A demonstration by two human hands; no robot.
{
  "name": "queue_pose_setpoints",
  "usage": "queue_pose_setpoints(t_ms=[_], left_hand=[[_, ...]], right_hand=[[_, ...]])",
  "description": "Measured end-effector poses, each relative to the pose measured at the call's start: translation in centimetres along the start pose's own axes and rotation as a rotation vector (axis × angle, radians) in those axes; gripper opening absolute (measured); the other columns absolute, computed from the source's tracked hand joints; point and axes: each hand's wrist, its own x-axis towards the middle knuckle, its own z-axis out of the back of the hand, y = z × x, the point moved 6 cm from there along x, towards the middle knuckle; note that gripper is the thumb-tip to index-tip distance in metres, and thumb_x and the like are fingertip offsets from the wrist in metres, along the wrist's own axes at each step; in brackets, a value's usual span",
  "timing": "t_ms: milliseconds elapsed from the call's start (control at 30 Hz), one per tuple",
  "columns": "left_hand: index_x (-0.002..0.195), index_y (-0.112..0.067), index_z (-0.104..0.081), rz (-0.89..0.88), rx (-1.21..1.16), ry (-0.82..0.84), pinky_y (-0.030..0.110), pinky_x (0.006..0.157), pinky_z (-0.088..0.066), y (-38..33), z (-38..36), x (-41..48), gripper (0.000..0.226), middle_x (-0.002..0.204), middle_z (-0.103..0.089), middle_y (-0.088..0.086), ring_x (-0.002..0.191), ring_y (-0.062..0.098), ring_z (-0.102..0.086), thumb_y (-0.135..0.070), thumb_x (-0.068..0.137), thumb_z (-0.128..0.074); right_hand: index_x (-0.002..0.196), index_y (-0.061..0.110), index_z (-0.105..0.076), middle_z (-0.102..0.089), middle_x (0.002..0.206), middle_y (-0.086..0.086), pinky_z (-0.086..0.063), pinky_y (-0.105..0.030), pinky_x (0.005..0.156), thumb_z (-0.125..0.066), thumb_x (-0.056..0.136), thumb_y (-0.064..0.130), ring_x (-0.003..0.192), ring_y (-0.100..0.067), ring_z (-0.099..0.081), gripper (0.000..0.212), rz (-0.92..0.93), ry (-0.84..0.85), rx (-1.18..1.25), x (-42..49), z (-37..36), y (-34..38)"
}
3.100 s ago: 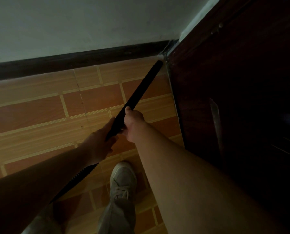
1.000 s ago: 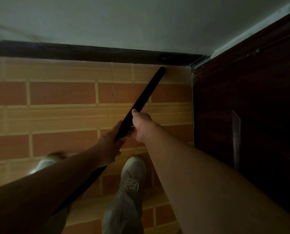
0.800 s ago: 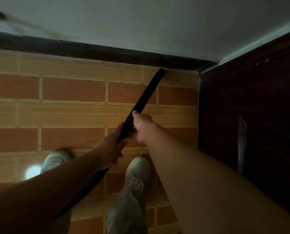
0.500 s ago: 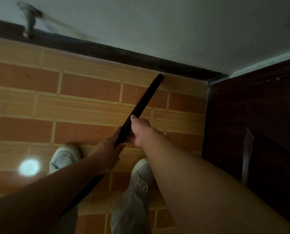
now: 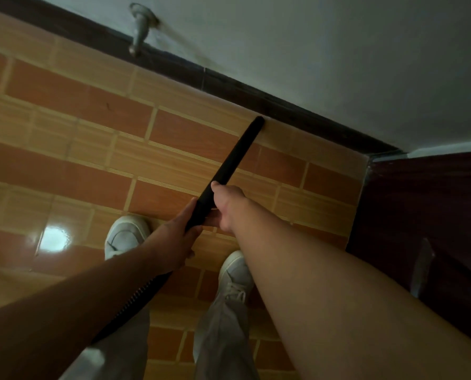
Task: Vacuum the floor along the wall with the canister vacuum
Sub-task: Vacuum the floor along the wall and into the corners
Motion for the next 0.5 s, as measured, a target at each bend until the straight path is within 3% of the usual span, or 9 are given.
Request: queue_pose_setpoints(t_ms=[100, 200, 500], left_hand=[[0.156, -0.051, 0.001, 0.017, -0.025, 0.004, 0.043, 0.058, -0.062, 0.8, 0.8, -0.5, 0.071, 0.102, -0.066, 0.003, 0.077, 0.021, -0.074, -0.033, 0.106, -0.046], [0.155, -0.053, 0.001, 0.029, -0.072, 0.006, 0.043, 0.057, -0.062, 1.4, 1.3, -0.9, 0.071, 0.102, -0.067, 0.008, 0.077, 0.024, -0.074, -0.033, 0.106, -0.046], [0.155, -0.052, -0.002, 0.022, -0.161, -0.063, 0.033, 0.052, -0.06, 3.0, 3.7, -1.3, 0.069, 0.1, -0.062, -0.002, 0.075, 0.021, -0.073, -0.032, 0.106, -0.046]], right_hand=[[0.125, 0.007, -0.057, -0.068, 0.116, -0.015, -0.063, -0.048, 0.063, -0.051, 0.107, 0.035, 0.103, -0.037, -0.069, 0.033, -0.005, 0.004, -0.04, -0.4, -1.1, 0.1], [0.123, 0.01, -0.058, -0.066, 0.117, -0.015, -0.063, -0.056, 0.076, -0.053, 0.106, 0.031, 0.104, -0.037, -0.067, 0.028, 0.01, -0.014, -0.094, -0.5, -2.0, 0.5], [0.127, 0.01, -0.054, -0.064, 0.119, -0.015, -0.061, -0.061, 0.079, -0.053, 0.107, 0.019, 0.109, -0.039, -0.066, 0.023, 0.069, -0.043, -0.19, -0.9, -5.5, 2.3]])
